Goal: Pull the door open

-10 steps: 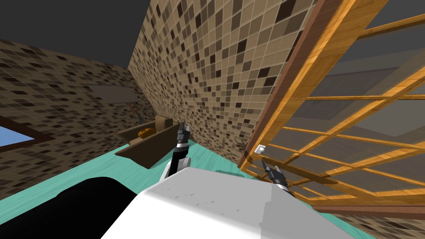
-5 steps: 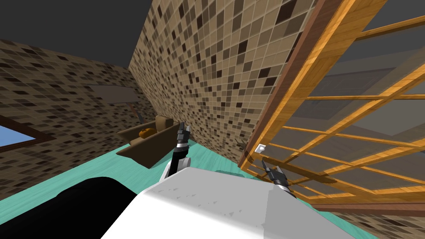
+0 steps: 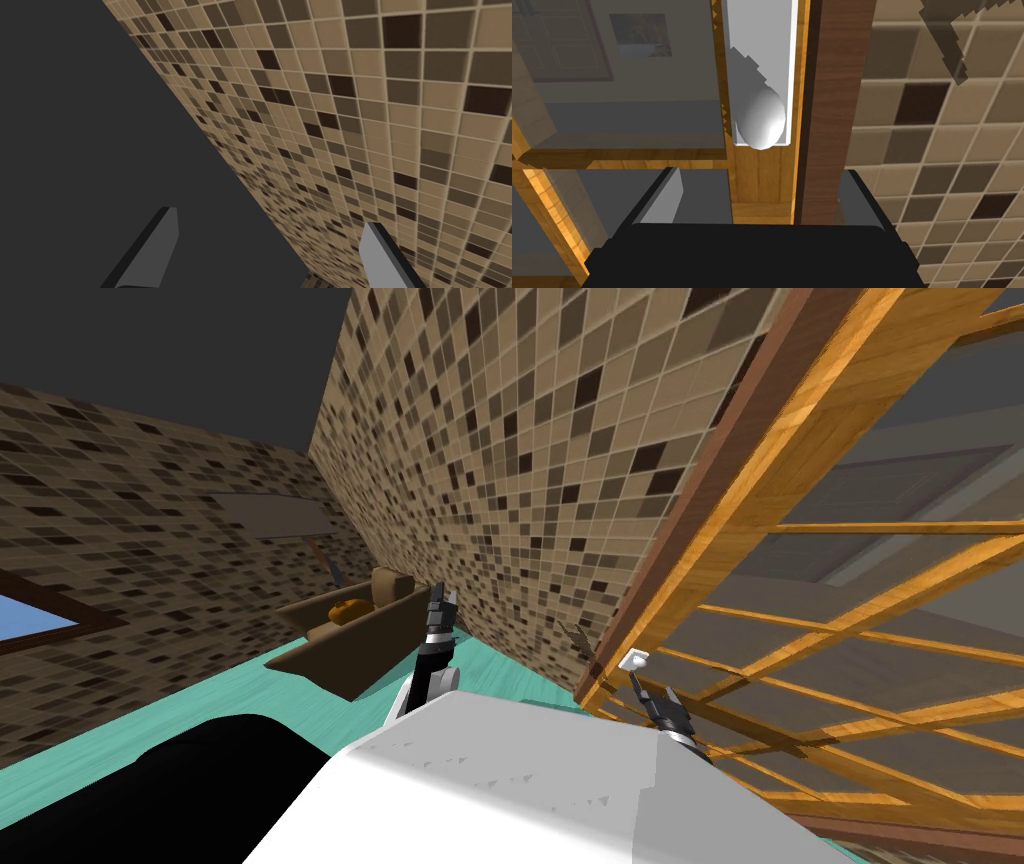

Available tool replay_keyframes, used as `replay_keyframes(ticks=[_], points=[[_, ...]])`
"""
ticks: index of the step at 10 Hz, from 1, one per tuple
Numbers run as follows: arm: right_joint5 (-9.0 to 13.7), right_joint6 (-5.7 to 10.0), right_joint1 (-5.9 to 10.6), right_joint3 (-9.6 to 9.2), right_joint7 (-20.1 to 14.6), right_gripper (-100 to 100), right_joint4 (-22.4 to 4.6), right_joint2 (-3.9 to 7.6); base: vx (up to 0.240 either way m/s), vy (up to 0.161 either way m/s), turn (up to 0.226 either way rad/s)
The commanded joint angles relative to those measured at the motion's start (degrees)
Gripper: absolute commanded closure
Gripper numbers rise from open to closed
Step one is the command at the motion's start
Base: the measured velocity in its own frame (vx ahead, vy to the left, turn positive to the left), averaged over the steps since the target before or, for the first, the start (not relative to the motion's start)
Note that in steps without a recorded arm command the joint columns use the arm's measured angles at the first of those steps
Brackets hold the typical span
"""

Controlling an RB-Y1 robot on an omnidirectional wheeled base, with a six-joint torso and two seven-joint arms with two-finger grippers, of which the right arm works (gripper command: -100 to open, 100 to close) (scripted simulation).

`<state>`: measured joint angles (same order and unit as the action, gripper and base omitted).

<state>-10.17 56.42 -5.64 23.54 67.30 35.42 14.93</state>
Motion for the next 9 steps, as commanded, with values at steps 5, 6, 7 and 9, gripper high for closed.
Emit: replay_keyframes(ticks=[5,6,7,9], points=[[0.2,-0.47,0.67,0.37,0.6,100,-0.2,-0.22,0.132,-0.058,0.021],[0.2,-0.47,0.67,0.37,0.6,100,-0.2,-0.22,-0.027,0.017,0.009],[0.2,-0.47,0.67,0.37,0.6,100,-0.2,-0.22,-0.024,0.011,-0.005],[0.2,-0.47,0.67,0.37,0.6,100,-0.2,-0.22,-0.011,0.004,-0.001]])
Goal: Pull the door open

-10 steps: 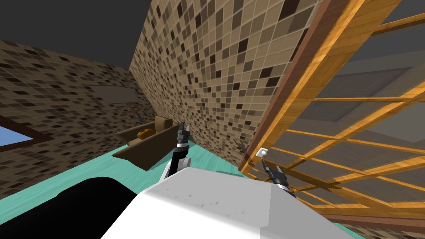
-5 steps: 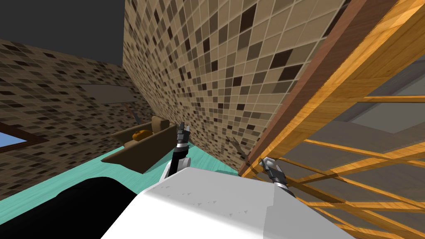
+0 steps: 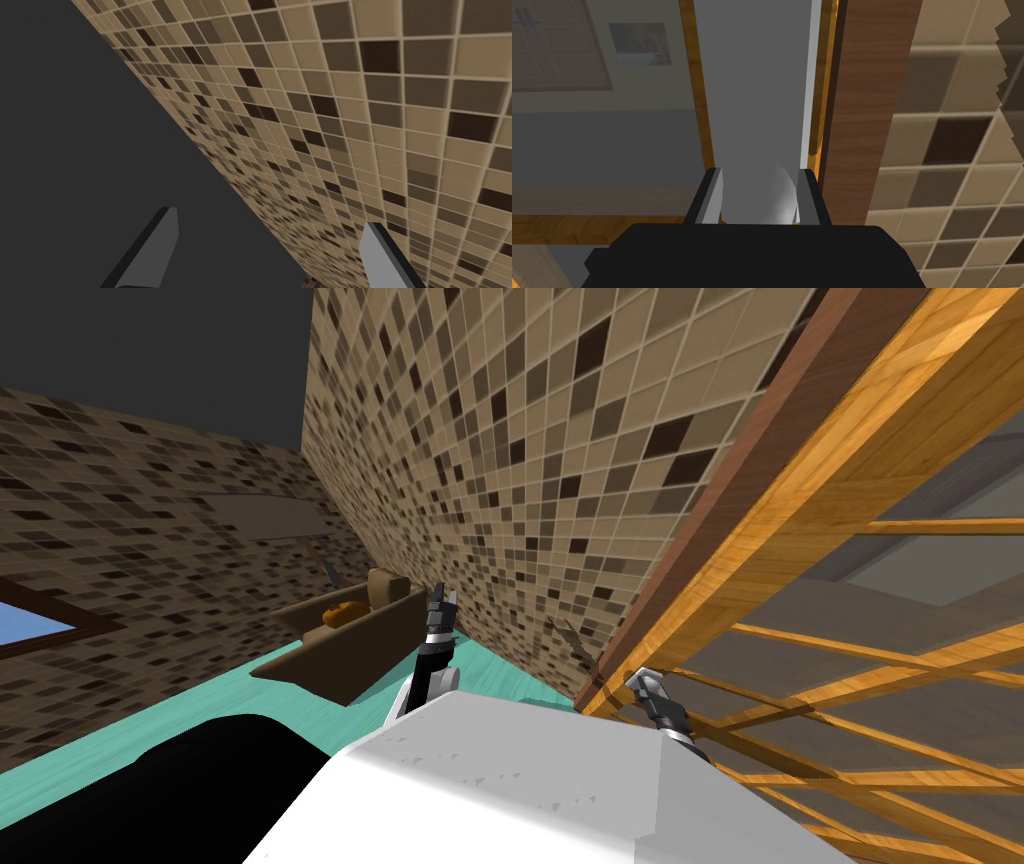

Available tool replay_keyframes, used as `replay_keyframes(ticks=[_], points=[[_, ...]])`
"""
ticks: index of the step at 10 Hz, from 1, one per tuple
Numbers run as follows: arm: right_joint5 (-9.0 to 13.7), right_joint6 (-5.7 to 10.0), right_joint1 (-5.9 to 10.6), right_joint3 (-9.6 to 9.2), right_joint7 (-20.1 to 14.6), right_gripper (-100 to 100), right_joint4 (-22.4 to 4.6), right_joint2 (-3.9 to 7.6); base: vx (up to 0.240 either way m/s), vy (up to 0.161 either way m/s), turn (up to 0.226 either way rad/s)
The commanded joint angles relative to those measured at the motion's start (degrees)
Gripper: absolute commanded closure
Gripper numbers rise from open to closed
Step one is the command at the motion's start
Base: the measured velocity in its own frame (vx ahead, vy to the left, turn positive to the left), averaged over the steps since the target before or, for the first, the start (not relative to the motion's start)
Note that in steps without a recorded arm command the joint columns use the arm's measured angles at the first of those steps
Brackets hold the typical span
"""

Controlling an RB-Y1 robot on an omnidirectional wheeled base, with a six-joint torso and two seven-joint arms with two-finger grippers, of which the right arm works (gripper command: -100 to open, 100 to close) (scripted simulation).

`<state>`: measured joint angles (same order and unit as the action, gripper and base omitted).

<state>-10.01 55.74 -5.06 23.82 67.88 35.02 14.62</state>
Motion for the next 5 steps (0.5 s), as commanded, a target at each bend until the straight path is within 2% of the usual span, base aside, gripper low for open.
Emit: replay_keyframes(ticks=[1,2,5], points=[[0.1,0.21,0.09,0.09,0.0,100,0.2,0.09,0.0,0.0,0.0],[0.5,-0.06,0.07,-0.29,-2.2,100,0.0,0.0,-0.014,-0.009,0.024],[1.1,-0.14,0.17,-0.67,-5.2,100,0.0,0.01,-0.023,-0.012,0.024]])
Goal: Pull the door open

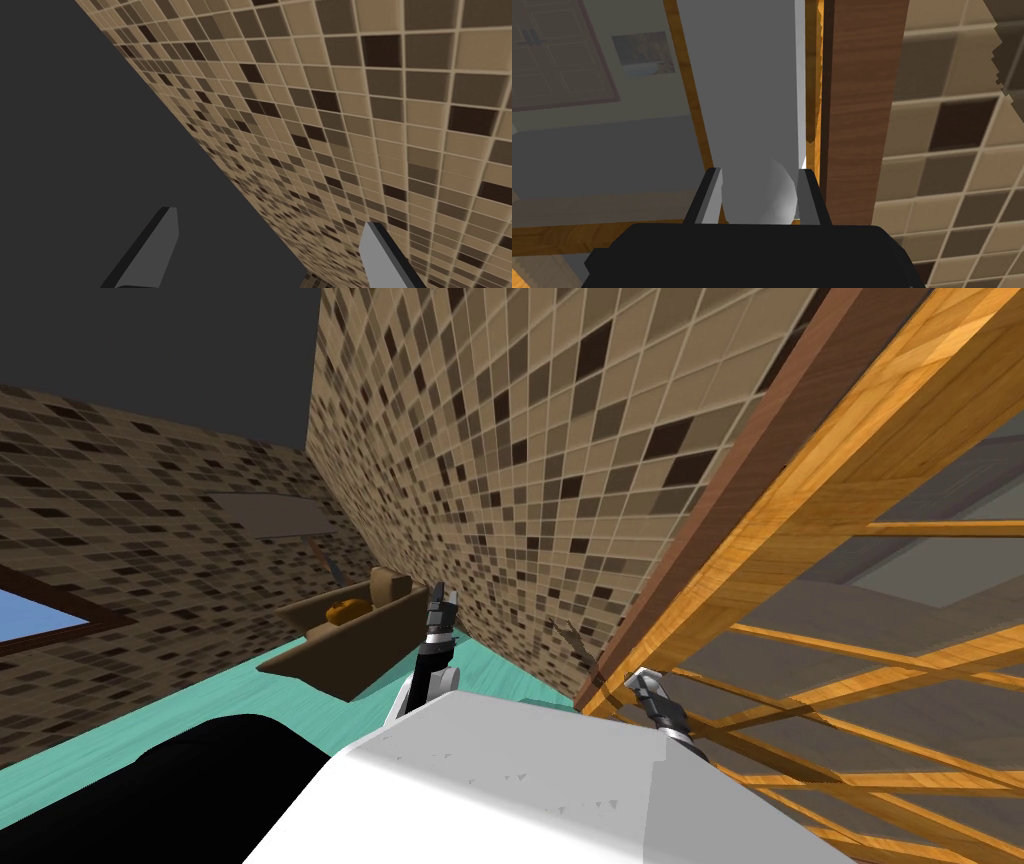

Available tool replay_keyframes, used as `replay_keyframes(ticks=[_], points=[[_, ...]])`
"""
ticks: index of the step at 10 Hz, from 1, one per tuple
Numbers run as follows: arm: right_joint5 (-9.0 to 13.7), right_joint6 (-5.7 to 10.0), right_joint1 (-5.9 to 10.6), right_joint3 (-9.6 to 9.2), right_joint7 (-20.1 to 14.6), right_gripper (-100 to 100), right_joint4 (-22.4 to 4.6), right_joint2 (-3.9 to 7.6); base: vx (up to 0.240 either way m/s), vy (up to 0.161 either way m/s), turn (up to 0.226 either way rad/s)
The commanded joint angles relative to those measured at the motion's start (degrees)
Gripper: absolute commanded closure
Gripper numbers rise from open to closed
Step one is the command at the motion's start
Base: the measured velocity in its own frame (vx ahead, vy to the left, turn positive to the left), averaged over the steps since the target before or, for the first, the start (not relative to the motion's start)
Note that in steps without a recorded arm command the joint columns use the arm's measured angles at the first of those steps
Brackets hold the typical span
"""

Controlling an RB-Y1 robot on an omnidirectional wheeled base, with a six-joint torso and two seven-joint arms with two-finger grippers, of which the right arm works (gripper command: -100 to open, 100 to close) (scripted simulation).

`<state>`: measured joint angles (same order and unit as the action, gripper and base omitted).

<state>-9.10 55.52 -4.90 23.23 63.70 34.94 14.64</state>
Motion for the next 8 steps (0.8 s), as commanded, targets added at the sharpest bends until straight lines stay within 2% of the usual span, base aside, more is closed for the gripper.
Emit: replay_keyframes(ticks=[1,8], points=[[0.5,0.04,0.06,-0.27,-2.4,100,0.1,0.0,-0.026,-0.009,0.026],[2.8,-0.24,0.44,-1.65,-12.2,100,0.1,0.05,-0.03,-0.012,0.028]])
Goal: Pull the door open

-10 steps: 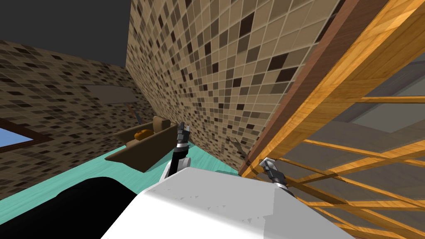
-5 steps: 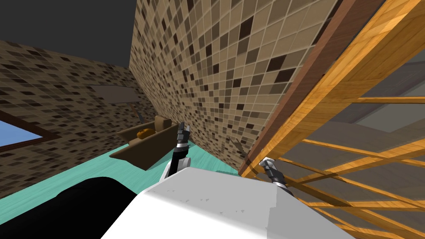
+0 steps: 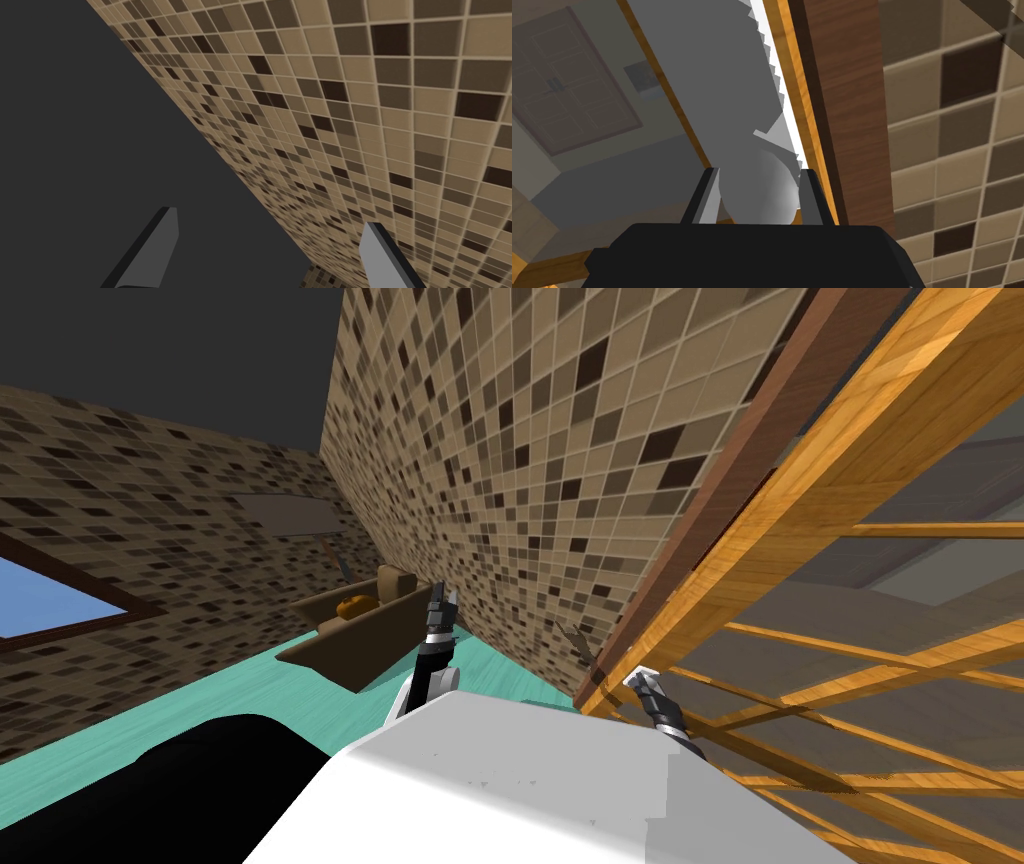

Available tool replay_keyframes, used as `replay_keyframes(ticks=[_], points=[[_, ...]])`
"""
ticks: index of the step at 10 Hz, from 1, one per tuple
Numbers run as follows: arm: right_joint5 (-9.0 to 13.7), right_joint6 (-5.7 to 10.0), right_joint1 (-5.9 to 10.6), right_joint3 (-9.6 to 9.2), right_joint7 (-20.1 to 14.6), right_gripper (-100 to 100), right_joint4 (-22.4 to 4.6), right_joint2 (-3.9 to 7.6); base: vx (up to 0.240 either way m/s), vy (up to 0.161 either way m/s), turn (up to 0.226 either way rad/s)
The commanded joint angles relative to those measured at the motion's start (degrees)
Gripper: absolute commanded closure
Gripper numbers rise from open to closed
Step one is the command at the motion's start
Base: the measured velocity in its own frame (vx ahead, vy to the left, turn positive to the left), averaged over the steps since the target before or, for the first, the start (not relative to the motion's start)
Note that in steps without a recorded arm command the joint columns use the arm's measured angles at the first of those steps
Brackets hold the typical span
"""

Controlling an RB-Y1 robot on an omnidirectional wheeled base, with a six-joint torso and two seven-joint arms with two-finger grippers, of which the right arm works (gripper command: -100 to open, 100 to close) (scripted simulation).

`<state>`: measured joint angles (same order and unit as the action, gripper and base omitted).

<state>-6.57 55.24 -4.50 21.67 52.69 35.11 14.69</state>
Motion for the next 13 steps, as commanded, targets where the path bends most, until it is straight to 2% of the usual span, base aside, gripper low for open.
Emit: replay_keyframes(ticks=[1,10,11,13], points=[[0.7,-0.01,0.11,-0.36,-2.9,100,0.0,0.01,-0.032,-0.018,0.037],[4.0,-0.4,0.65,-2.36,-15.8,100,0.0,0.09,-0.034,-0.013,0.03],[4.0,-0.4,0.65,-2.36,-16.1,100,0.0,0.09,-0.026,-0.007,0.016],[5.3,-0.56,0.86,-3.14,-19.8,100,0.0,0.12,-0.041,-0.014,0.04]])
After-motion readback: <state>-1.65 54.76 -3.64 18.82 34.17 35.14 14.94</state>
